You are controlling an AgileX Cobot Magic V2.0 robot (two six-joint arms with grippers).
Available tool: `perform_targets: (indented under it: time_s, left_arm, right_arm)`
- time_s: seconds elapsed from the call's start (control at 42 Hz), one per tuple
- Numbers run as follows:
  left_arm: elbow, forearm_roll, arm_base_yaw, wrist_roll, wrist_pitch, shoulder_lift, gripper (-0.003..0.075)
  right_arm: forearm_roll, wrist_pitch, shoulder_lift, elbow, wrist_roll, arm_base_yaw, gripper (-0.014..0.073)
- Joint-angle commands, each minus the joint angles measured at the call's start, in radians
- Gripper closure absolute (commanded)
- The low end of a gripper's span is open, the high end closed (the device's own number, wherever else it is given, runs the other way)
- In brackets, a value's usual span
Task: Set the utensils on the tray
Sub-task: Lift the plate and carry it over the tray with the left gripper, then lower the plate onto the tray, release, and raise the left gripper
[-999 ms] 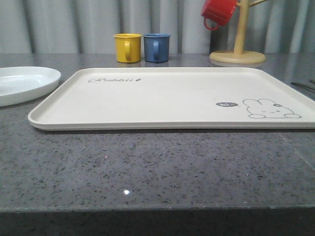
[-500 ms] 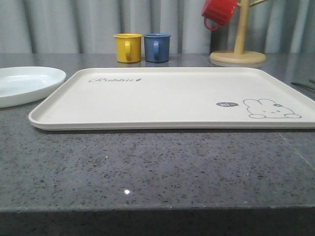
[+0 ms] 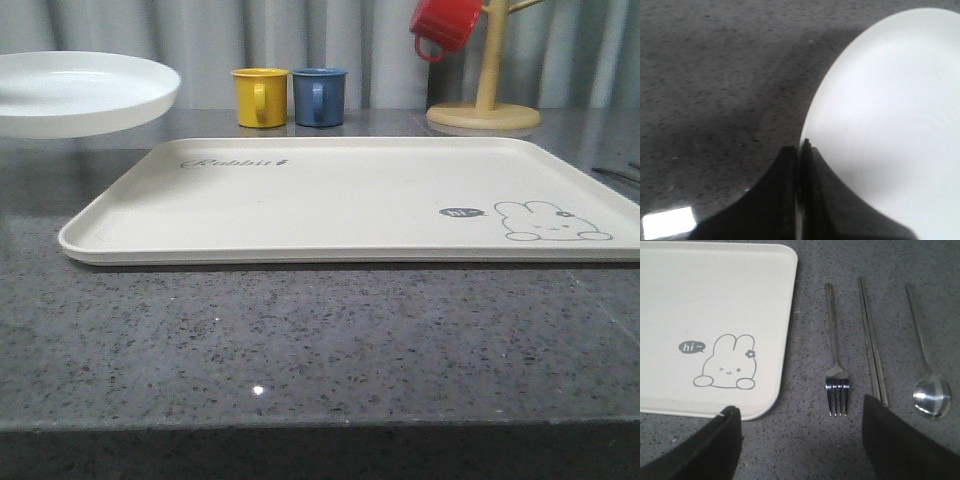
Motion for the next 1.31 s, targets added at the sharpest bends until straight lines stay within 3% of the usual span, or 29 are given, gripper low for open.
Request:
perform_targets:
  time_s: [0.0, 0.357, 0.666, 0.737, 0.951, 0.999, 1.07, 1.284]
  left_arm:
    - [-0.035, -0.05, -0.071, 0.002, -0.011, -0.039, 0.0741]
    - [-0.035, -0.043, -0.323, 0.002, -0.005, 0.028, 0.0741]
    - [-0.035, -0.004, -0.382, 0.002, -0.053, 0.108, 0.0733]
    - [-0.035, -0.004, -0.382, 0.002, -0.045, 0.112, 0.0681]
    - [-0.039, 0.0, -0.382, 0.002, -0.029, 0.114, 0.0323]
    - [-0.039, 0.0, -0.382, 0.002, -0.027, 0.11, 0.0272]
    - [-0.043, 0.005, -0.382, 0.002, -0.029, 0.098, 0.024]
    - [-0.093, 0.066, -0.396, -0.003, -0.001, 0.024, 0.0246]
  right_arm:
    - [-0.006, -0.058, 0.005, -0.034, -0.013, -0.003, 0.0057]
    - [-0.006, -0.058, 0.005, -0.034, -0.013, -0.003, 0.0057]
    - [-0.006, -0.058, 0.005, -0.034, -0.013, -0.003, 0.0057]
    - [-0.006, -0.058, 0.005, -0.034, -0.013, -0.003, 0.0057]
    - [-0.006, -0.058, 0.005, -0.034, -0.013, -0.003, 0.0057]
    - [-0.006, -0.058, 0.005, -0.034, -0.013, -0.003, 0.0057]
    - [-0.006, -0.058, 0.005, -0.034, -0.013, -0.003, 0.0057]
    - [-0.006, -0.058, 0.005, -0.034, -0.013, -0.003, 0.0057]
